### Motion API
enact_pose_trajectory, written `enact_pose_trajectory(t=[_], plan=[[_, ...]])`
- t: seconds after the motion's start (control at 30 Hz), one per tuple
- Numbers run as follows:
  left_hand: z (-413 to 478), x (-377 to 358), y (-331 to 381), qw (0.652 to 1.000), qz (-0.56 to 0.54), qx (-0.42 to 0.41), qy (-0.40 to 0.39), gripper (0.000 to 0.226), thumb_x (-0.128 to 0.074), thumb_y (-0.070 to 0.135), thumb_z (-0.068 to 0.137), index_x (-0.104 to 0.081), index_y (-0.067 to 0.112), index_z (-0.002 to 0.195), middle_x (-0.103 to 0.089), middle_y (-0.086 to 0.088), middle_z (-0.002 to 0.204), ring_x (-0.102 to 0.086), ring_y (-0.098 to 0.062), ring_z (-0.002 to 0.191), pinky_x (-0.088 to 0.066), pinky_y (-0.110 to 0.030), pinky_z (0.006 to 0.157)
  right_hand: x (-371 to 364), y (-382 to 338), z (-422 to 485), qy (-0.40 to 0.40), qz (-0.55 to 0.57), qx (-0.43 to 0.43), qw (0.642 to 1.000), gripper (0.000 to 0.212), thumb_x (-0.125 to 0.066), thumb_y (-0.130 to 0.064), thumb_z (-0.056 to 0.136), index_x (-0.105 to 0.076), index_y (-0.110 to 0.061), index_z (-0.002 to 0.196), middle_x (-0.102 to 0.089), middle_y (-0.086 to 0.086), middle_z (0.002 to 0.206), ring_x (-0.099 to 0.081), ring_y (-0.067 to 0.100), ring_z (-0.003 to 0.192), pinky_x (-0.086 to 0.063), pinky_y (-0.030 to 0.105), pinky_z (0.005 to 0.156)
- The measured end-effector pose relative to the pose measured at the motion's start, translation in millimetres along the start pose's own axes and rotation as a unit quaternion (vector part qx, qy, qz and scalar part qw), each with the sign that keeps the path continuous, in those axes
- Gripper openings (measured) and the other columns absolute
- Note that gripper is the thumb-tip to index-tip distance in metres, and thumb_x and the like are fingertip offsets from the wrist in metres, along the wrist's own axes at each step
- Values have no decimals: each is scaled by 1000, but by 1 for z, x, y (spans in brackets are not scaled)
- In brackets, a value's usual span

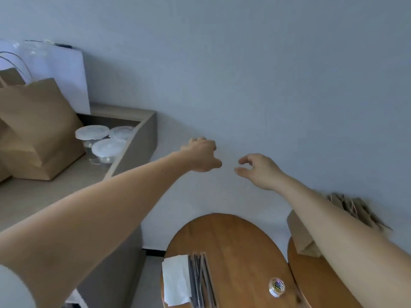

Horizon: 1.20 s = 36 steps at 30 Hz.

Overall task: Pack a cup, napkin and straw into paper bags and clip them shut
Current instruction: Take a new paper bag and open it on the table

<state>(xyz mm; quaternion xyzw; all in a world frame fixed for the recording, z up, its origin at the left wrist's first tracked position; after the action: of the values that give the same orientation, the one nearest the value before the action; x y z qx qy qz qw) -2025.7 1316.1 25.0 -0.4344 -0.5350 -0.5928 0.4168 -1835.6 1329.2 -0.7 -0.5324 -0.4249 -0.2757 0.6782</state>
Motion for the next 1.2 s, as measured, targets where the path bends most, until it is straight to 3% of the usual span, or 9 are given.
enact_pose_trajectory(t=[0.33,0.47,0.6,0.67,0.77,0.93,1.0,1.07,1.2], plan=[[37,-129,195,990,-40,-80,-110,58,-58,42,94,-42,19,145,-42,-8,147,-33,-31,138,-36,-47,110,57,215,-92,-3,6,-145,989,49,-58,-43,94,-53,-17,136,-53,0,140,-51,19,126,-43,36,104],[50,-167,222,985,-37,-84,-148,57,-57,40,94,-43,17,145,-43,-7,147,-35,-30,137,-37,-46,108,62,266,-101,-9,-9,-194,981,48,-56,-43,93,-57,-15,132,-60,3,131,-58,22,113,-45,32,85],[76,-190,236,981,-45,-90,-164,56,-56,39,94,-44,16,144,-45,-8,146,-40,-30,135,-39,-43,107,56,305,-104,5,8,-233,972,45,-57,-37,93,-64,1,117,-67,21,111,-64,36,100,-52,47,88],[88,-202,243,979,-53,-95,-171,56,-56,39,94,-44,16,144,-46,-7,145,-42,-29,134,-39,-42,106,52,326,-105,1,7,-249,968,37,-57,-39,92,-69,-5,100,-70,12,91,-66,28,87,-52,42,79],[106,-220,257,976,-69,-103,-177,56,-57,39,94,-45,16,143,-47,-6,145,-44,-28,132,-40,-39,103,51,358,-102,17,-12,-276,961,38,-56,-41,90,-47,-17,63,-41,-4,50,-44,20,51,-32,31,55],[126,-258,273,969,-78,-102,-209,55,-56,38,95,-45,17,144,-47,-4,146,-45,-26,131,-39,-35,98,43,411,-88,7,-42,-314,948,40,-54,-43,90,-41,-17,62,-34,0,56,-35,17,48,-27,31,53],[138,-272,277,969,-77,-93,-217,54,-56,38,95,-45,17,144,-47,-4,146,-46,-26,131,-40,-36,101,37,437,-76,-3,-44,-330,943,44,-54,-45,92,-63,-2,85,-56,8,65,-53,22,55,-38,31,54],[151,-286,279,968,-85,-73,-224,54,-55,37,96,-44,16,144,-47,-4,146,-46,-25,130,-41,-36,101,31,461,-58,-11,-51,-328,943,53,-52,-49,92,-59,2,106,-68,12,82,-63,25,71,-46,32,61],[171,-312,282,964,-90,-28,-248,53,-54,37,96,-45,17,144,-46,-4,147,-47,-25,130,-41,-37,104,19,504,-13,-25,-102,-309,945,48,-50,-61,90,-50,-15,76,-55,-1,62,-52,16,55,-38,28,48]])
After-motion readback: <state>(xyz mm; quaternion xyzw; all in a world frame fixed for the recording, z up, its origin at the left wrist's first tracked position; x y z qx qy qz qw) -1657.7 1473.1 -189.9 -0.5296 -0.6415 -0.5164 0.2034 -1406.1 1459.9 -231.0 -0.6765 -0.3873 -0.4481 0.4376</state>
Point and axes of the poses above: each hand's wrist, its own z-axis towards the middle knuckle, its own x-axis out of the back of the hand, y = z × x, the point moved 4 cm from there along z, towards the middle knuckle
